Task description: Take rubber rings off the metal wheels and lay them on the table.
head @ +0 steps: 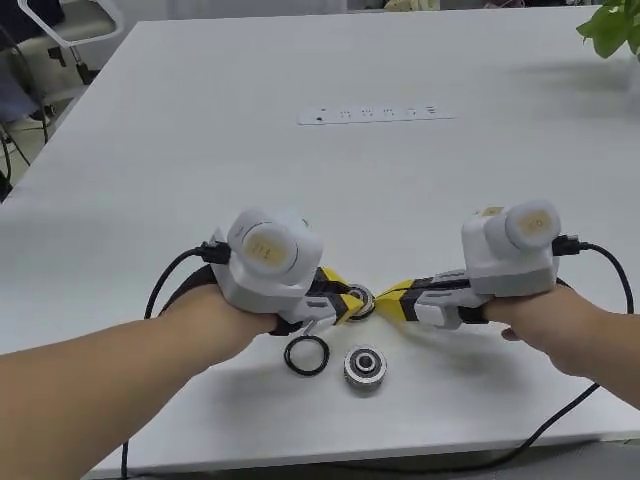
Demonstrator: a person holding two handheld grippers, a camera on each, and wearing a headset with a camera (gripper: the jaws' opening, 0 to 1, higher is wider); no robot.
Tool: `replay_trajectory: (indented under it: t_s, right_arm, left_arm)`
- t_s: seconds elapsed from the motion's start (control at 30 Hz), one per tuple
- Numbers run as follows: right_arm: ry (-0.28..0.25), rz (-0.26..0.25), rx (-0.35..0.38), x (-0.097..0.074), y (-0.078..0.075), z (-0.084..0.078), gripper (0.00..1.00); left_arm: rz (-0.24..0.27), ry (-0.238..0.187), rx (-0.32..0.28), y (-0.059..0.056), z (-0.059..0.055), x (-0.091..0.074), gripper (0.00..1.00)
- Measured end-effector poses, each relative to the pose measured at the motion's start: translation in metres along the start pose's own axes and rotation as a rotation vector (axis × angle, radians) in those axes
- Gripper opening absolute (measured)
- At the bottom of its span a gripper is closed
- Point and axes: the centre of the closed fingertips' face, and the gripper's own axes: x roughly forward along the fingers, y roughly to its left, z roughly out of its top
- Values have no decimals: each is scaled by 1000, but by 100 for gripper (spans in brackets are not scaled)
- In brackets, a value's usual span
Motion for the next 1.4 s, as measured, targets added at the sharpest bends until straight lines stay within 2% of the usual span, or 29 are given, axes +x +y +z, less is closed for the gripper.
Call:
replay_trajectory:
  t_s: [0.23,0.6,1.03,1.4]
  right_arm:
    - [-35,13,45,0,2,6,0]
    - [-51,28,100,0,6,7,0]
    - [-56,50,95,2,18,12,0]
    - [-61,64,85,2,19,13,0]
  left_arm:
    - [1,2,4,-1,0,0,8]
    - [5,4,8,-1,1,0,8]
    - [14,13,11,-1,1,0,8]
    - [15,12,12,-1,1,0,8]
